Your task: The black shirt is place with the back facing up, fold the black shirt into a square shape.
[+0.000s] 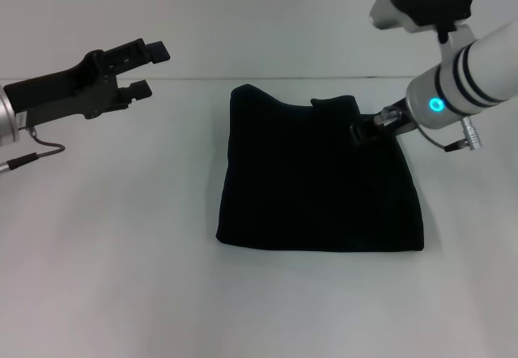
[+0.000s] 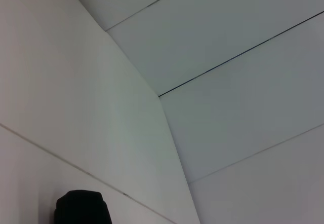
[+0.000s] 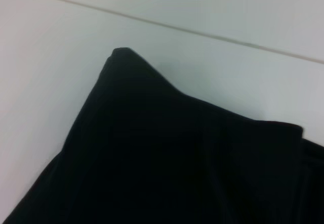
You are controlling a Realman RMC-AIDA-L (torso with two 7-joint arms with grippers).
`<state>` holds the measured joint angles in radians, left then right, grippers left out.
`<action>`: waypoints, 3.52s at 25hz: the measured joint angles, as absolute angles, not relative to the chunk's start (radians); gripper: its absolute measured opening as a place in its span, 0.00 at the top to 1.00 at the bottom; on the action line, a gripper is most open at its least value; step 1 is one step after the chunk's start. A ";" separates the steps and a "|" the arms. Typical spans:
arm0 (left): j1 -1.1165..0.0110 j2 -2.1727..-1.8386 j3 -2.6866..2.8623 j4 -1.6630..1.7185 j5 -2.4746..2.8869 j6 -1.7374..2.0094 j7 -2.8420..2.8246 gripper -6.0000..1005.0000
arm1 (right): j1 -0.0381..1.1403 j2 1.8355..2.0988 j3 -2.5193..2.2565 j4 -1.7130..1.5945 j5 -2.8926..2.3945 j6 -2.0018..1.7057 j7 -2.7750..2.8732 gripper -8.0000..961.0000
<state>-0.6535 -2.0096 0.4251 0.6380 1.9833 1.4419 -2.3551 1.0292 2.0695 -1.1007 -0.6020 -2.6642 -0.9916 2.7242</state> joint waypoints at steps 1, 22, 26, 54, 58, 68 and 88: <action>-0.654 -2.010 0.425 0.638 1.983 1.442 -2.355 0.07 | 1.026 2.066 -1.101 -0.609 -2.665 -0.997 2.732 0.98; -0.642 -2.009 0.424 0.631 1.983 1.450 -2.346 0.07 | 0.932 2.036 -1.094 -0.650 -2.708 -0.922 2.815 0.97; -0.642 -2.013 0.423 0.630 1.983 1.451 -2.345 0.07 | 0.929 2.039 -1.087 -0.649 -2.707 -0.901 2.810 0.97; -0.629 -2.008 0.409 0.636 2.001 1.501 -2.348 0.07 | 0.874 1.971 -0.849 -0.831 -2.635 -1.143 2.753 0.56; -0.631 -1.993 0.418 0.640 2.101 1.596 -2.390 0.07 | 0.844 1.938 -0.716 -0.828 -2.424 -1.214 2.604 0.56; -0.633 -2.008 0.435 0.530 2.299 1.612 -2.532 0.15 | 0.853 1.847 -0.679 -0.765 -2.308 -1.276 2.609 0.26; -0.681 -2.071 0.485 0.381 2.303 1.268 -2.524 0.46 | 0.853 1.845 -0.673 -0.755 -2.280 -1.271 2.604 0.11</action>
<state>-0.6813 -2.0706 0.4849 0.3810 2.3032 1.2683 -2.5239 0.8533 1.8450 -0.6734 -0.7546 -2.2799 -1.2714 2.6037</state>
